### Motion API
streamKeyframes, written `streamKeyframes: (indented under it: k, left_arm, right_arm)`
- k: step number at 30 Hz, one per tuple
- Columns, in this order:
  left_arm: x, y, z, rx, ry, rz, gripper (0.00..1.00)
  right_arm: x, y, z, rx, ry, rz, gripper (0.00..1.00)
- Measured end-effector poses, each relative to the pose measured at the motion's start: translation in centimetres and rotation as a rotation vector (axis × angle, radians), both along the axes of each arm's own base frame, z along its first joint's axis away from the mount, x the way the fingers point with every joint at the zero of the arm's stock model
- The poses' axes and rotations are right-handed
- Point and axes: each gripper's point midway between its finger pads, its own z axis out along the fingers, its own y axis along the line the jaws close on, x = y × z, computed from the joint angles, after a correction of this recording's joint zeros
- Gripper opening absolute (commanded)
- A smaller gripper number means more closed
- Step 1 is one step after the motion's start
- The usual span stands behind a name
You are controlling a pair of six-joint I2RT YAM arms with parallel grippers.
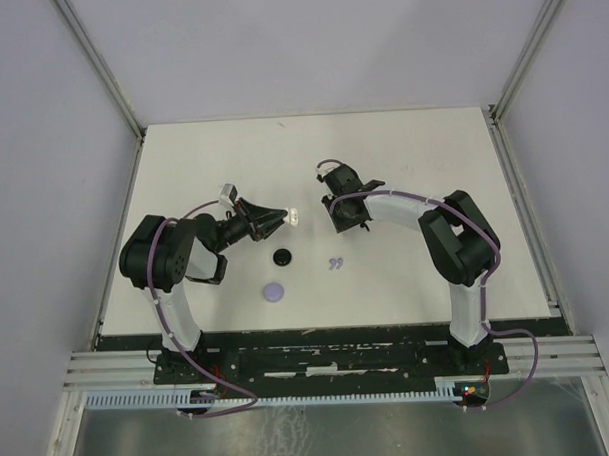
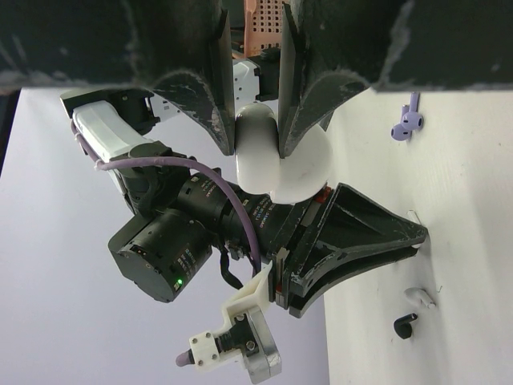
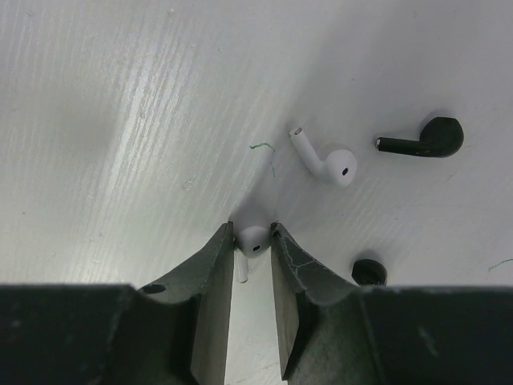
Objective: Insert the wireless bluetooth earbuds into the charging case
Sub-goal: Pick up the earbud from the center of the board.
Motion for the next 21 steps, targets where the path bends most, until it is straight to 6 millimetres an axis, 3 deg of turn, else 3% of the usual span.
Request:
streamKeyframes:
  k: [14, 21]
  left_arm:
    - [0.0, 0.0, 0.0, 0.000, 0.000, 0.000, 0.03]
    - [0.0, 0.0, 0.0, 0.000, 0.001, -0.001, 0.03]
  right_arm:
    - [-0.2, -0.2, 0.3, 0.004, -0.004, -0.001, 0.12]
    - [-0.3, -0.3, 3.6, 0.072, -0.101, -0.003, 0.07]
